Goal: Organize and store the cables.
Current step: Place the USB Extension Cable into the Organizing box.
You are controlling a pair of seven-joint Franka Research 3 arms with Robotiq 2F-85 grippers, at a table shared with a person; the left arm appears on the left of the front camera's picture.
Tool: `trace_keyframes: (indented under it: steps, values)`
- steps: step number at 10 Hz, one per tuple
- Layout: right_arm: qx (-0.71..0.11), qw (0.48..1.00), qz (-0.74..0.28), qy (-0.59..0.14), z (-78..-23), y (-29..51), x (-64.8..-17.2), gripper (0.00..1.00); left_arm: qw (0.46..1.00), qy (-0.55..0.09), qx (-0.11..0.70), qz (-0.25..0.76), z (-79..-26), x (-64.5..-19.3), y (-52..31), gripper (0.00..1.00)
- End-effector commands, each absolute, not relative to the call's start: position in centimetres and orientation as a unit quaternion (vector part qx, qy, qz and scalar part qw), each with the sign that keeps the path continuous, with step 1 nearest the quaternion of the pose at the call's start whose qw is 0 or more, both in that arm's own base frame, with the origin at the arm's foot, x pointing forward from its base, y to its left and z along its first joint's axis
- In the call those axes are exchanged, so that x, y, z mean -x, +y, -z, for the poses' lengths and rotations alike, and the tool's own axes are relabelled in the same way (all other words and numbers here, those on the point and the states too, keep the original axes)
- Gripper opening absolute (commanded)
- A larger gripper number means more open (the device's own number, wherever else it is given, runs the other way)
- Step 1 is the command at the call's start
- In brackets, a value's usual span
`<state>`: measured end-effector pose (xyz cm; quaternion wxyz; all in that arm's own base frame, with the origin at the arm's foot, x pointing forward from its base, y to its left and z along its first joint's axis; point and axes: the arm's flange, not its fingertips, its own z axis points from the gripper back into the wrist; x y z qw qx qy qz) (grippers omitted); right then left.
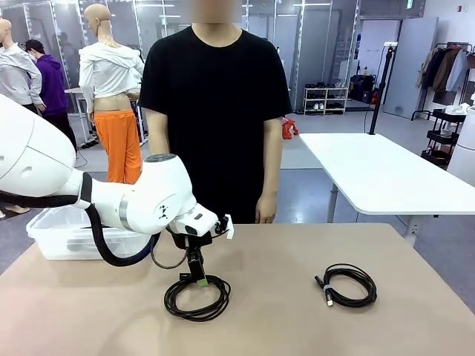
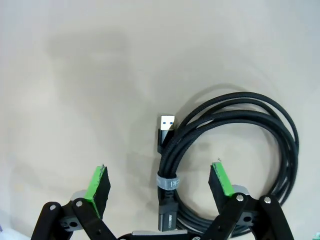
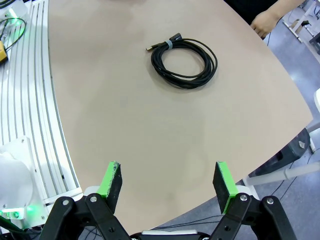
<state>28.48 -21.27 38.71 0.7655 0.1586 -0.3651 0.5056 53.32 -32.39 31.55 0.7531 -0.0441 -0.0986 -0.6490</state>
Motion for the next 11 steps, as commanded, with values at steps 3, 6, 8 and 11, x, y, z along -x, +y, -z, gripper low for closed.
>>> trace_keyframes:
  steps: [3, 6, 8, 11]
  values:
    - [-0.163, 0.767, -0.5, -0.368, -38.9, -21.3, -28.6, 0.92, 0.75, -0.052, 0.015, 0.659, -32.3, -53.9, -33.3, 0.0]
    - [-0.163, 0.767, -0.5, -0.368, -38.9, -21.3, -28.6, 0.92, 0.746, -0.052, 0.016, 0.663, -31.5, -53.7, -33.4, 0.14]
    - [-0.163, 0.767, -0.5, -0.368, -38.9, -21.3, -28.6, 0.92, 0.745, -0.053, 0.027, 0.665, -31.1, -53.3, -33.7, 0.0]
    - [-0.163, 0.767, -0.5, -0.368, -38.9, -21.3, -28.6, 0.92, 0.749, -0.046, 0.031, 0.66, -32.6, -52.9, -33.2, 0.0]
